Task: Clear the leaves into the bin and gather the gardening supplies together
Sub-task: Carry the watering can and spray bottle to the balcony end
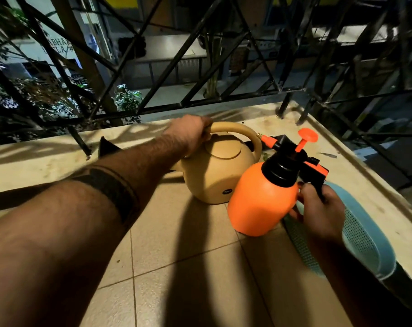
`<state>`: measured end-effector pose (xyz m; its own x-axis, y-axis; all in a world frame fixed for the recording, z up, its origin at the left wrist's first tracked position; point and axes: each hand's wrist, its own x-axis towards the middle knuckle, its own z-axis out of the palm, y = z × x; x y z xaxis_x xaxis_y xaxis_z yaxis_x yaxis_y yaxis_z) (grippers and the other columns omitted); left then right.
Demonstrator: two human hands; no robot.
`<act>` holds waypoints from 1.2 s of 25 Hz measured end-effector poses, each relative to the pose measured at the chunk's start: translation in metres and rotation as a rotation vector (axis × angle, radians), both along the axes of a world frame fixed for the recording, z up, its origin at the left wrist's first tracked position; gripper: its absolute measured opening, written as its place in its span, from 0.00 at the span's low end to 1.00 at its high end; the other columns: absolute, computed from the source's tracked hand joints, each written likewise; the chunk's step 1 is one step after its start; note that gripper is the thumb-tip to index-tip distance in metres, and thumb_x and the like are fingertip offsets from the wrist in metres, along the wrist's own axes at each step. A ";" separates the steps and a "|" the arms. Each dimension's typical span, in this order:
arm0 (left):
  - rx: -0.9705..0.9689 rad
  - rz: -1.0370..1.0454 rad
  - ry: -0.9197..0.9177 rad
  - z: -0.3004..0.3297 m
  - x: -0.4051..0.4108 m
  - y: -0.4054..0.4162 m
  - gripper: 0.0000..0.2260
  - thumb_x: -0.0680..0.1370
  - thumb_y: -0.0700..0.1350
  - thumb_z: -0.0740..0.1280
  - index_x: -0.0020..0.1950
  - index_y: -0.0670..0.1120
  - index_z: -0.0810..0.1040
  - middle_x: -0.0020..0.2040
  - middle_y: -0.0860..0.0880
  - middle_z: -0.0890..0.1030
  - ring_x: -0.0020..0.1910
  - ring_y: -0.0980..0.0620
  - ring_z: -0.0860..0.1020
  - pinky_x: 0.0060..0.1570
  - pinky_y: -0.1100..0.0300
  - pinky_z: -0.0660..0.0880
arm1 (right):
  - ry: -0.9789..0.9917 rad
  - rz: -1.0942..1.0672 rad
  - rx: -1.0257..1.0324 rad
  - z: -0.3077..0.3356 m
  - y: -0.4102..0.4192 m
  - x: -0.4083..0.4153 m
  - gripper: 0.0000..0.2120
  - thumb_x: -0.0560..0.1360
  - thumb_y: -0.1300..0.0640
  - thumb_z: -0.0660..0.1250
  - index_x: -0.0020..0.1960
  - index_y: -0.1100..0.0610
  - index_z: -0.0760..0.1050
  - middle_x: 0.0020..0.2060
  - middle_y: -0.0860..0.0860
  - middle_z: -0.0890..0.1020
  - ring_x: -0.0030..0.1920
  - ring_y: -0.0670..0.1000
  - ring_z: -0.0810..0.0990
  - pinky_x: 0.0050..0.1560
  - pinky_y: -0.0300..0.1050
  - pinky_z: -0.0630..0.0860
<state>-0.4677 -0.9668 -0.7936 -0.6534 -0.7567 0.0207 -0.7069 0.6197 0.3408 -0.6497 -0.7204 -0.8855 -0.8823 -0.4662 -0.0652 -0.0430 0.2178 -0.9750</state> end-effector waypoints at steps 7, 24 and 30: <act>0.058 0.010 -0.037 -0.017 -0.009 0.003 0.32 0.83 0.47 0.63 0.82 0.59 0.51 0.80 0.44 0.62 0.76 0.42 0.64 0.74 0.44 0.66 | 0.107 0.027 0.095 -0.010 0.001 -0.001 0.14 0.71 0.42 0.66 0.42 0.53 0.77 0.35 0.55 0.82 0.40 0.61 0.82 0.44 0.68 0.81; 0.495 0.101 0.442 -0.111 0.191 0.100 0.47 0.60 0.75 0.75 0.75 0.57 0.66 0.64 0.62 0.69 0.63 0.65 0.71 0.64 0.58 0.74 | -0.143 0.545 -0.020 -0.002 -0.052 0.138 0.16 0.67 0.46 0.69 0.51 0.53 0.81 0.30 0.51 0.77 0.32 0.51 0.72 0.35 0.50 0.70; 0.438 0.288 0.570 -0.123 0.243 0.119 0.60 0.56 0.77 0.74 0.80 0.53 0.56 0.72 0.52 0.63 0.73 0.57 0.65 0.73 0.55 0.65 | 0.179 0.673 0.072 0.010 -0.050 0.232 0.15 0.62 0.42 0.67 0.45 0.47 0.80 0.47 0.42 0.79 0.47 0.41 0.79 0.47 0.39 0.76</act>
<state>-0.2252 -0.8483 -0.9168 -0.4078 -0.9120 -0.0454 -0.4614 0.1630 0.8721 -0.4182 -0.7706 -0.8758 -0.4031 -0.9151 0.0030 -0.3501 0.1512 -0.9244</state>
